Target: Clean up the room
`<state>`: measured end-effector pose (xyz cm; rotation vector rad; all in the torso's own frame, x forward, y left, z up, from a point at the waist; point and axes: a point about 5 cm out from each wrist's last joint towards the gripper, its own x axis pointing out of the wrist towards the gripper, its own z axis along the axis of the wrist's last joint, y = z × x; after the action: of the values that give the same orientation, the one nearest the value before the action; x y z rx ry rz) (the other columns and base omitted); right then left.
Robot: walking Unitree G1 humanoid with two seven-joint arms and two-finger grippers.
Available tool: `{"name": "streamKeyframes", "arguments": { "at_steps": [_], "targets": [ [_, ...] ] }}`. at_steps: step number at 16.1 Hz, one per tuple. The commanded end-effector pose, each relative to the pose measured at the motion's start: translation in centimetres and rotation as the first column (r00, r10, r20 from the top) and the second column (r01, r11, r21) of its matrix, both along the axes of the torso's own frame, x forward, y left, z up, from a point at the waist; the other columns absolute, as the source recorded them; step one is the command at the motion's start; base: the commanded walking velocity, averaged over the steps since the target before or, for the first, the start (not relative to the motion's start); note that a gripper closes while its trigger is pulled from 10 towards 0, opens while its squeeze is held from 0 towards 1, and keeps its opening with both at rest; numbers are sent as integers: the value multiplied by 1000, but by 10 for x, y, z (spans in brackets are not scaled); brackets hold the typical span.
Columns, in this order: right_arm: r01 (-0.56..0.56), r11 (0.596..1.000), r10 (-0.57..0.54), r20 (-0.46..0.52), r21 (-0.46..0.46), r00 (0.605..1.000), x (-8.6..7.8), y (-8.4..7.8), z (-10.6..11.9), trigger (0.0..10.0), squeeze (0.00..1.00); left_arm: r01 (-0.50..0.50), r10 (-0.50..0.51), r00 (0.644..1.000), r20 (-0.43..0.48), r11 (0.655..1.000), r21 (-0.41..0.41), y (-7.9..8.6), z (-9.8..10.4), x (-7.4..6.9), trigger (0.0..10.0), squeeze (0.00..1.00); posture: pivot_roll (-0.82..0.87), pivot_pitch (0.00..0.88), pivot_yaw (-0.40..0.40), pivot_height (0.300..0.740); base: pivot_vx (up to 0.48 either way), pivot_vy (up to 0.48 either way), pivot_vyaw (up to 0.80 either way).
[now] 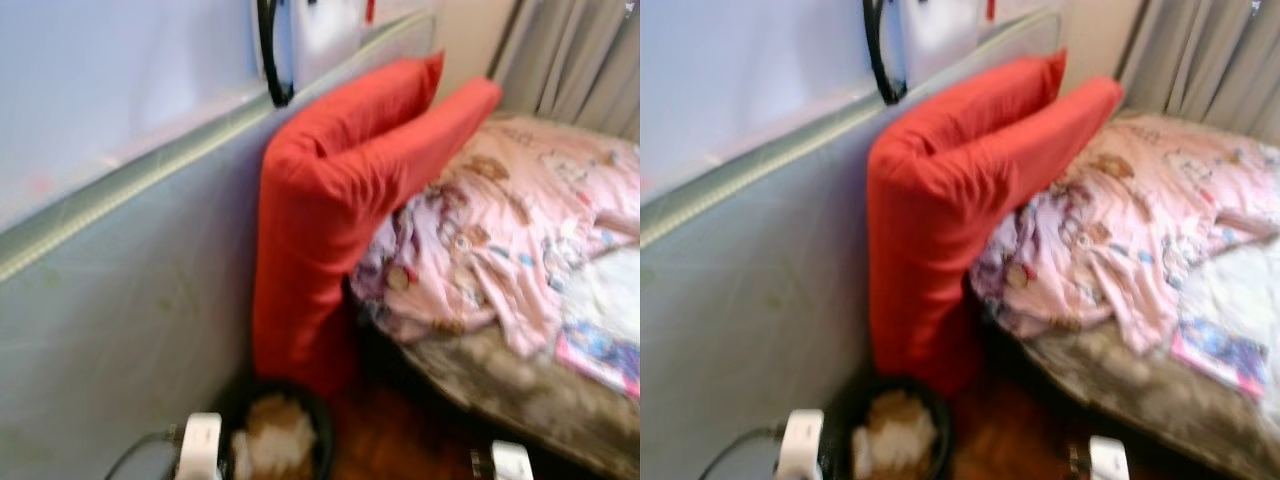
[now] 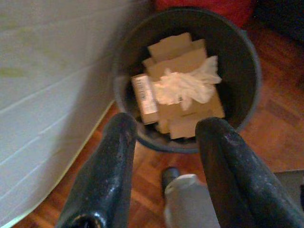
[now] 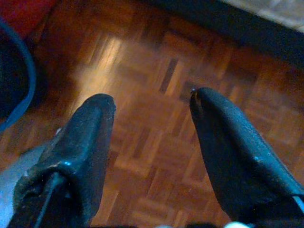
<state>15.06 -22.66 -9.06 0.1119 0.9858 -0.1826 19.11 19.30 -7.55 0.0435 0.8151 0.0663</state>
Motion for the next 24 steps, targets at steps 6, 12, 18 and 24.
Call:
{"name": "streamKeyframes", "arguments": {
  "at_steps": [6,12,18,24],
  "targets": [
    [4,1000,-4,-1,-3,1000,-4,-1,-1,10000,0,13,-13,1000,-10,1000,16,1,-1,-3,10000,0,30,25,-28,740,0,-480,-110],
    [4,1000,-4,0,-7,1000,-4,-2,-1,10000,0,10,-10,1000,-12,1000,14,1,-2,-3,10000,0,28,28,-29,740,0,-480,0],
    [6,1000,-6,-6,-5,1000,-5,-1,-1,10000,0,13,-13,1000,-13,1000,13,1,-2,-3,10000,0,23,26,-26,740,0,-480,-374],
    [9,1000,-9,5,-7,1000,-5,-1,-1,10000,0,19,-19,1000,-15,1000,17,1,-2,-4,10000,0,15,6,-19,740,0,-480,-124]
  ]
}}
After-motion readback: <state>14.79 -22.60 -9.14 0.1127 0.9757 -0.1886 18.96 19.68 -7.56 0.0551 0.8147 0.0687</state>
